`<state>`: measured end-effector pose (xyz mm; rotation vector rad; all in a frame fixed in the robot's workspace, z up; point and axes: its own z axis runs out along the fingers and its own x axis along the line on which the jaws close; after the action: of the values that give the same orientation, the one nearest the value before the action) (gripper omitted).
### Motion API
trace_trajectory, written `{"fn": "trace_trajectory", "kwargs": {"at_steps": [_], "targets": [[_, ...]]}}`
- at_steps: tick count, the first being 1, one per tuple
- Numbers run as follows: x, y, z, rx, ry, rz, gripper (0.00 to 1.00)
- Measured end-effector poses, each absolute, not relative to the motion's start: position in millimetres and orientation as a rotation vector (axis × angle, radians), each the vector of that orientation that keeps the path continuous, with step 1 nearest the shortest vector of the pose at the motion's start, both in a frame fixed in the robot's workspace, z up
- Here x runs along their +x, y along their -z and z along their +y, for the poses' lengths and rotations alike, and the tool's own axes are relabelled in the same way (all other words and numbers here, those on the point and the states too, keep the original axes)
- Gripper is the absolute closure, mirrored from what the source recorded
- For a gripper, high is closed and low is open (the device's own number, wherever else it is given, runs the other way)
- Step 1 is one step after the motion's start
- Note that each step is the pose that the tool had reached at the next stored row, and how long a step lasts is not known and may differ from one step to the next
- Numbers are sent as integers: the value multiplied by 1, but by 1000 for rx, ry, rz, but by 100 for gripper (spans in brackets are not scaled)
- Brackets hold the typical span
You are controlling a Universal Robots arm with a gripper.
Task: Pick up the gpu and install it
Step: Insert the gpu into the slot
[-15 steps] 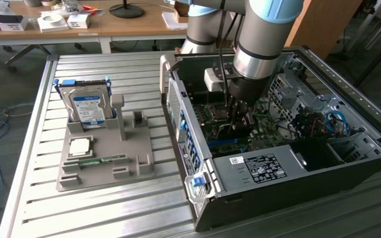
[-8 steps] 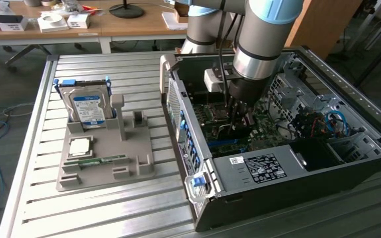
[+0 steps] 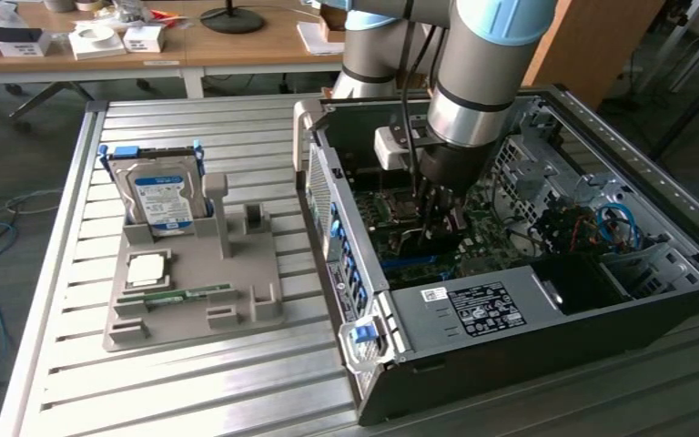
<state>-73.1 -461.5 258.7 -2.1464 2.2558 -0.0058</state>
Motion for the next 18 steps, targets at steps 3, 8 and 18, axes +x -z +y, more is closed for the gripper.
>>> {"fn": "trace_trajectory", "kwargs": {"at_steps": [3, 8, 18], "targets": [[-73, -259, -461, -2146, 6, 2256, 74], [-73, -259, -462, -2141, -7, 2250, 74], [-73, -259, -462, -2141, -5, 2251, 74]]}}
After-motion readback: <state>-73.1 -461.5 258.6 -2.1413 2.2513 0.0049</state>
